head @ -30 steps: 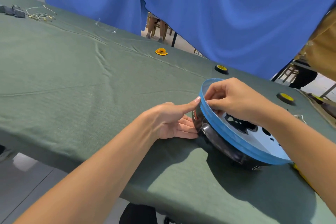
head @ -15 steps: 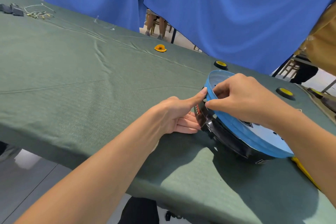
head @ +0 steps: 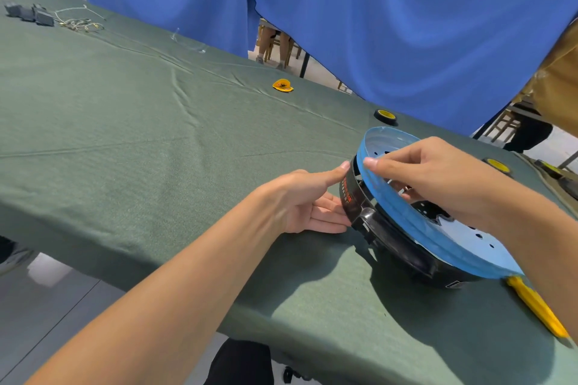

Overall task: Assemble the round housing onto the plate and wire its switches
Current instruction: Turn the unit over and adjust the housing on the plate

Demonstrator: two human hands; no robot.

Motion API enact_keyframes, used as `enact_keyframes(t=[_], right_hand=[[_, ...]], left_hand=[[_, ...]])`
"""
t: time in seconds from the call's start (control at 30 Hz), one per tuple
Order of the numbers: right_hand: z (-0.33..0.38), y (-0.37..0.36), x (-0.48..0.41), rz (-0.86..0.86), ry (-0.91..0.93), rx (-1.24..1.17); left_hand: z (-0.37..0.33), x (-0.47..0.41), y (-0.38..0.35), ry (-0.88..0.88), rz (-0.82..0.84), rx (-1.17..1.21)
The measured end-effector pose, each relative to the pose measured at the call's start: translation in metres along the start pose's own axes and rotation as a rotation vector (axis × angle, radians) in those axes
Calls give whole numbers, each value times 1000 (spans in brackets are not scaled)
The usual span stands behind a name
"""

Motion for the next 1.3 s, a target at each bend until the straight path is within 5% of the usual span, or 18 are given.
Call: enact_keyframes(t=[0.17, 0.4, 0.53, 0.83, 1.3], right_hand=[[-7, -9, 0, 48, 98, 222], [-4, -28, 1, -195, 269, 430], [-12, -16, -7, -235, 229, 263], [-16, -10, -27, -51, 248, 226], [-9, -8, -35, -55, 197, 287]], left_hand=[[0, -1, 0, 1, -9, -111], [-3, 2, -2, 38, -24, -114], [-4, 6, -6, 67, -77, -109], [-7, 10, -10, 130, -129, -93], [-8, 8, -9, 141, -155, -70]])
Point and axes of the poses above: each hand's wrist, its own x-axis away from the middle knuckle, its own y-axis out of the back of the hand, z = x × y, the point moved 1 cm from there along -x, towards the middle knuckle, and after that the axes turned 8 degrees about x, right-handed, at the moved point
